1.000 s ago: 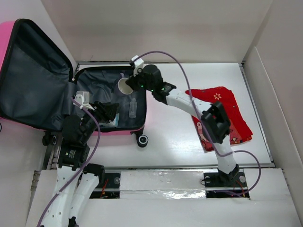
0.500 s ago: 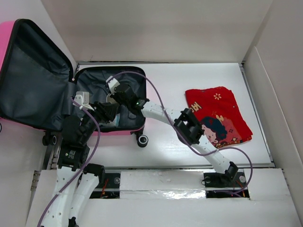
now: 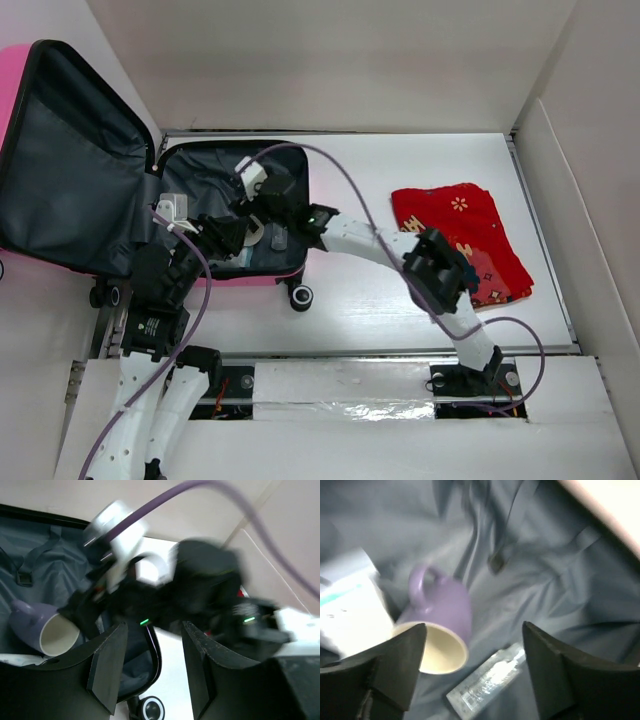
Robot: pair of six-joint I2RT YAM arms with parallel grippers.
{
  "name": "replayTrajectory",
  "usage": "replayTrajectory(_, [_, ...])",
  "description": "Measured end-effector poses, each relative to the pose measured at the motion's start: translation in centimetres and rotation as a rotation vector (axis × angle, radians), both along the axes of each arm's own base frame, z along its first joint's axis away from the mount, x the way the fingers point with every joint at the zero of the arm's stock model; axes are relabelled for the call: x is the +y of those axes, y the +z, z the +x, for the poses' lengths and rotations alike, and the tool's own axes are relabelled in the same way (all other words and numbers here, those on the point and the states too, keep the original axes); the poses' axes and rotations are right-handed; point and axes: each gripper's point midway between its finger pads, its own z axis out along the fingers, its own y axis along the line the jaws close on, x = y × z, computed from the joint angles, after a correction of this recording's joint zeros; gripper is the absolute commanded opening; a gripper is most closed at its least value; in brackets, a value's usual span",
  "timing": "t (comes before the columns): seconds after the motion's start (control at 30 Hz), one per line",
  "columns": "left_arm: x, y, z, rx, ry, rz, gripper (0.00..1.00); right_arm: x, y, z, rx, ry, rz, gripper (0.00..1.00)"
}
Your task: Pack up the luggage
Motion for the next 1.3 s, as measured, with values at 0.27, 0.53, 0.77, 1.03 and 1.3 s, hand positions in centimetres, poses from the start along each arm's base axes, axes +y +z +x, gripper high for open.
replayTrajectory(0.27, [0.0, -0.1, 0.1, 0.005, -0.001, -0.001, 0.31, -9.6, 15.5, 0.8, -0.097, -0.012, 0.323, 0.12])
replayTrajectory(0.53, [-1.0, -1.1, 0.8, 0.051, -0.050, -0.002, 0.02, -28.6, 8.6, 5.7, 0.053, -0.409, 0.334, 0.47])
replayTrajectory(0.77, [-2.2, -0.8, 0.9, 0.047, -0.115, -0.023, 0.01, -38.4, -6.2, 5.9, 0.375, -0.678, 0.109, 0.58])
replayTrajectory(1.03, [-3.3, -0.3, 0.7, 0.035, -0.181, -0.044, 0.10, -41.4, -11.4, 7.3, 0.557, -0.730, 0.063, 0.60])
replayTrajectory(1.3, [-4.0, -0.9, 1.5, 0.078, -0.221, -0.029, 0.12, -38.2, -13.3, 10.2, 0.651, -0.625, 0.123, 0.59])
